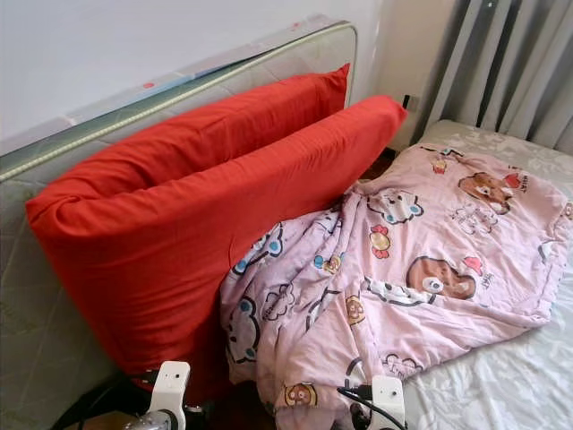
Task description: Clean up the room
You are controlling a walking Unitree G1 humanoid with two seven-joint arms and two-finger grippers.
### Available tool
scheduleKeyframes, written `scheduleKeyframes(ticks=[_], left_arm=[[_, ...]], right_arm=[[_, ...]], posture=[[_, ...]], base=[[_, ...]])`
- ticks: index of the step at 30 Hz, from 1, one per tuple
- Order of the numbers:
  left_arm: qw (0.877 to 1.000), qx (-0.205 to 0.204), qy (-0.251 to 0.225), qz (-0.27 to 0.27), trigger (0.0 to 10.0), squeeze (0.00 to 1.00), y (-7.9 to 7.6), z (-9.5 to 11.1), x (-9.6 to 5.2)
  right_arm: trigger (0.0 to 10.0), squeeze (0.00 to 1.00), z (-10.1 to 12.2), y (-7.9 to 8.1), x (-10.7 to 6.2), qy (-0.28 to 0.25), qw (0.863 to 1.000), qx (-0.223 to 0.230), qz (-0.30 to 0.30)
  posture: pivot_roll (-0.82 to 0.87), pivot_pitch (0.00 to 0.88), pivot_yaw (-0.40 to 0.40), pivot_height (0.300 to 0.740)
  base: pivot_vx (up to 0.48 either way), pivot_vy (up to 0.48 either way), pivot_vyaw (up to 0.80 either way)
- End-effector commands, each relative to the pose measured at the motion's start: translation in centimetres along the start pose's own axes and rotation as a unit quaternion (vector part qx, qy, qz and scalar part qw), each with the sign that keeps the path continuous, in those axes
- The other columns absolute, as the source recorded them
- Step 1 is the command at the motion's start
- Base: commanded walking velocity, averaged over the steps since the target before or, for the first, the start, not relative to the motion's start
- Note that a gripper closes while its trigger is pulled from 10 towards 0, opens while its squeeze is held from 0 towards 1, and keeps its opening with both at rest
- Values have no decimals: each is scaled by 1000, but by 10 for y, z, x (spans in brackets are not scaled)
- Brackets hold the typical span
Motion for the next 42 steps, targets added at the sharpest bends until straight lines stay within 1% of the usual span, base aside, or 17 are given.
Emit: scheduleKeyframes(ticks=[1, 3, 4, 8, 15, 17, 19, 22, 26, 27, 28, 29, 30, 32, 34, 38, 42], left_arm=[[1000, 2, 1, 5, 10000, 0, 2, -3, -1], [1000, 1, -11, 6, 10000, 0, 2, 0, -1], [1000, 1, -11, 6, 10000, 0, 2, 0, -1], [998, -2, -58, 1, 10000, 0, 1, 10, -2], [994, -20, -108, 6, 10000, 0, 1, 19, -5], [979, 1, -205, -8, 10000, 0, 11, 70, -12], [966, 11, -258, -18, 10000, 0, 15, 93, -20], [954, 4, -299, -31, 10000, 0, 14, 98, -29], [945, -1, -324, -36, 10000, 0, 14, 100, -35], [940, -4, -338, -35, 10000, 0, 16, 102, -39], [939, -6, -343, -35, 10000, 0, 17, 102, -40], [939, -6, -343, -35, 10000, 0, 17, 102, -40], [935, -7, -352, -37, 10000, 0, 17, 102, -43], [933, 1, -356, -48, 10000, 0, 14, 100, -46], [932, 8, -357, -57, 10000, 0, 11, 99, -47], [931, 2, -361, -57, 10000, 0, 11, 102, -48], [929, -7, -367, -55, 10000, 0, 10, 109, -48]], right_arm=[[10000, 0, 2, 0, -1, -13, 1000, 2, -4], [10000, 0, 8, -1, -1, -42, 999, 16, -9], [10000, 0, 8, -1, -1, -42, 999, 16, -9], [10000, 0, 19, -1, -4, -86, 996, 21, -6], [10000, 0, 23, -2, -6, -112, 994, 12, -6], [10000, 0, 23, -3, -7, -116, 993, 13, -7], [10000, 0, 23, -3, -7, -119, 993, 12, -7], [10000, 0, 24, -3, -8, -129, 992, 1, -1], [10000, 0, 24, -3, -9, -135, 991, -2, 2], [10000, 0, 43, -5, -11, -181, 983, -23, -8], [10000, 0, 79, -8, -13, -248, 968, -40, -20], [10000, 0, 79, -8, -13, -248, 968, -40, -20], [10000, 0, 127, -8, -22, -342, 938, -56, -35], [10000, 0, 139, -4, -28, -373, 926, -60, -32], [10000, 0, 139, 0, -27, -372, 926, -55, -26], [10000, 0, 141, 1, -21, -349, 936, -33, -13], [10000, 0, 154, -5, -21, -357, 934, -14, -26]], posture=[[-13, 26, 16, 740], [-15, 29, 18, 740], [-15, 29, 18, 740], [-27, 30, 17, 740], [-26, 16, 10, 740], [-27, 10, 8, 740], [-33, 5, 8, 740], [-35, 0, 3, 740], [-32, 0, -3, 740], [-28, 0, -4, 740], [-28, 0, -5, 740], [-28, 0, -5, 740], [-28, 0, -6, 740], [-21, 0, -3, 740], [-36, 0, 5, 740], [-34, 13, 6, 740], [-38, 24, 5, 740]], base=[[0, 0, 0], [0, 0, 0], [0, 0, 0], [0, 0, 0], [0, 0, 0], [0, 0, 0], [0, 0, 0], [0, 0, 0], [0, 0, 0], [0, 0, 0], [0, 0, 0], [0, 0, 0], [0, 0, 0], [0, 0, 0], [0, 0, 0], [0, 0, 0], [0, 0, 0]])
Point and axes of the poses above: a point about 5 cm out from each wrist's last joint towards the gripper, its own x axis pointing out of the wrist towards the gripper, its own z axis along the axis of the wrist's last joint, y = z × x, the point moved 4 cm from there along x, pointing out of the wrist towards the gripper, and after that the axes turned 15 degrees about -x, right-handed, at the moved point
